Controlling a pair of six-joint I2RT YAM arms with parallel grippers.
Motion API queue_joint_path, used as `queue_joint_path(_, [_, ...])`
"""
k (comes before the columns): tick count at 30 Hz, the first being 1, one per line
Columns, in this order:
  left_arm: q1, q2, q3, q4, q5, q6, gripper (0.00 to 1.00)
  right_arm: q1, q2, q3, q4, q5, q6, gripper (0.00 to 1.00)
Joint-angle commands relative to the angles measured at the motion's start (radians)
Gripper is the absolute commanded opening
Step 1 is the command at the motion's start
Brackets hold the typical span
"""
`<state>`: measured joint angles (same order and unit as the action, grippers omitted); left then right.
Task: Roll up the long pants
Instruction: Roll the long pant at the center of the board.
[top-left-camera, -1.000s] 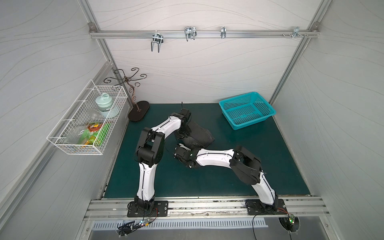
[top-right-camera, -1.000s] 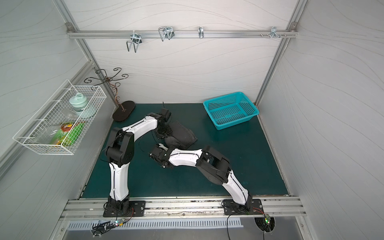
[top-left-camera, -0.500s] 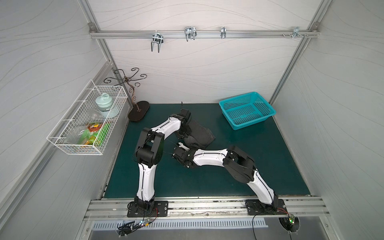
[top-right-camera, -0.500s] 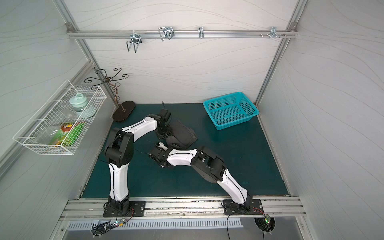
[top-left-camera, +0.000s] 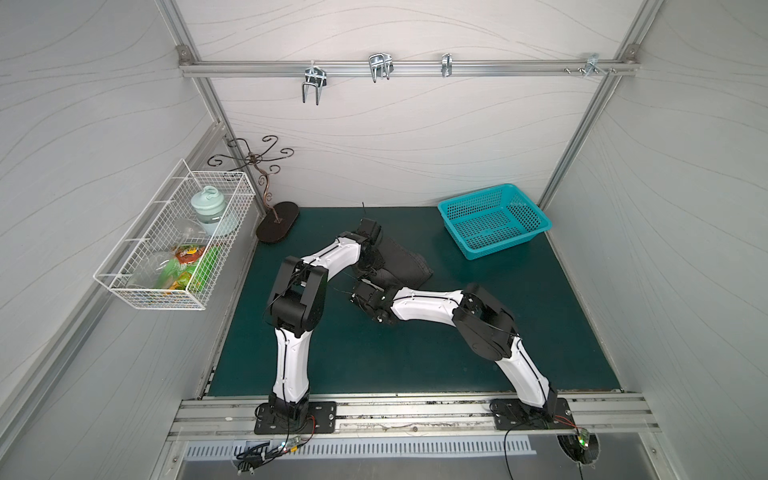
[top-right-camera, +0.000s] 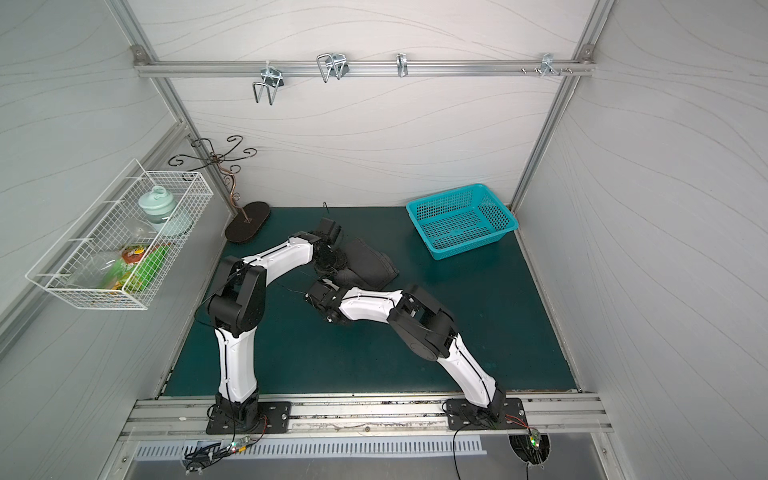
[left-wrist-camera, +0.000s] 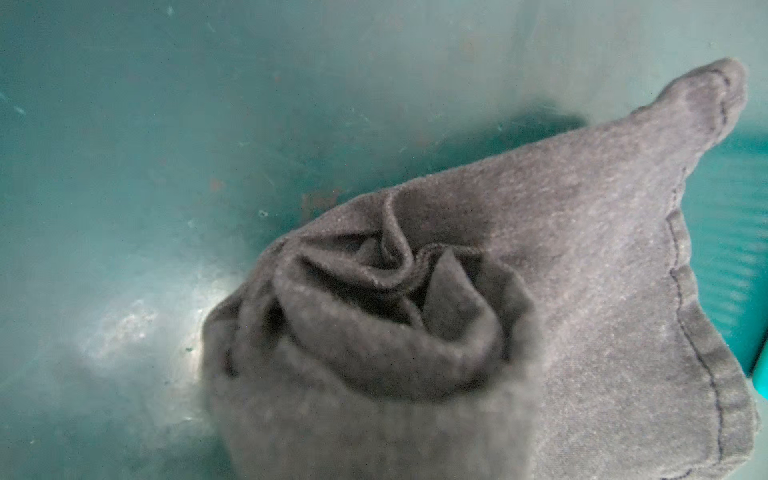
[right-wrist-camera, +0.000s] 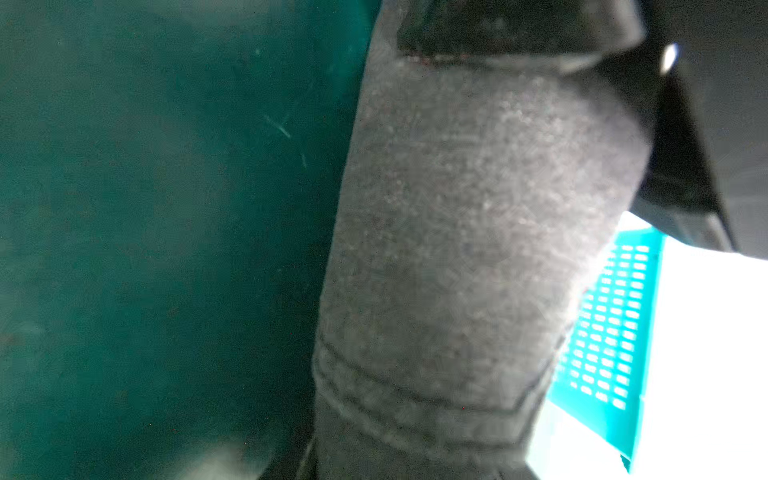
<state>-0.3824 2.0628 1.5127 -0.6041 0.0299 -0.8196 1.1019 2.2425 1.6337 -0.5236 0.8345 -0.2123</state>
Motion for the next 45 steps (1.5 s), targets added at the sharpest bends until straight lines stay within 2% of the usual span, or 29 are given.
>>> queue_joint_path(1, [-0.018, 0.023, -0.085, -0.210, -0.035, 0.085, 0.44, -0.069, 0.038, -0.013, -0.103, -0.249, -0.005, 0.09])
queue_joint_path(3, [-0.017, -0.023, -0.095, -0.190, -0.077, 0.109, 0.58, -0.075, 0.042, -0.011, -0.121, -0.289, -0.007, 0.08])
queue_joint_path(4, [-0.018, -0.042, -0.094, -0.182, -0.093, 0.120, 0.61, -0.077, 0.043, -0.011, -0.126, -0.305, -0.008, 0.08])
queue_joint_path(11, [-0.016, -0.119, -0.037, -0.168, -0.267, 0.217, 0.74, -0.077, 0.064, 0.000, -0.165, -0.361, -0.006, 0.08])
queue_joint_path(13, [-0.015, -0.121, -0.001, -0.187, -0.322, 0.232, 0.79, -0.078, 0.068, -0.003, -0.171, -0.365, -0.005, 0.08])
queue_joint_path(17, [0.000, -0.104, 0.072, -0.212, -0.395, 0.259, 0.83, -0.077, 0.072, -0.010, -0.180, -0.369, -0.007, 0.08])
queue_joint_path(24, [0.031, -0.064, 0.183, -0.229, -0.475, 0.299, 0.84, -0.068, 0.077, -0.013, -0.197, -0.380, -0.003, 0.08])
queue_joint_path(29, [0.048, -0.107, 0.201, -0.235, -0.563, 0.297, 0.84, -0.067, 0.078, -0.015, -0.212, -0.433, -0.001, 0.08])
queue_joint_path(36, [0.060, -0.245, 0.131, -0.232, -0.594, 0.279, 0.84, -0.078, 0.065, -0.020, -0.229, -0.603, -0.004, 0.07])
queue_joint_path(41, [0.060, -0.348, 0.046, -0.252, -0.594, 0.234, 0.84, -0.120, 0.065, 0.005, -0.280, -0.778, 0.029, 0.07])
queue_joint_path(45, [0.060, -0.407, -0.021, -0.261, -0.600, 0.210, 0.85, -0.146, 0.068, 0.016, -0.294, -0.819, 0.040, 0.07])
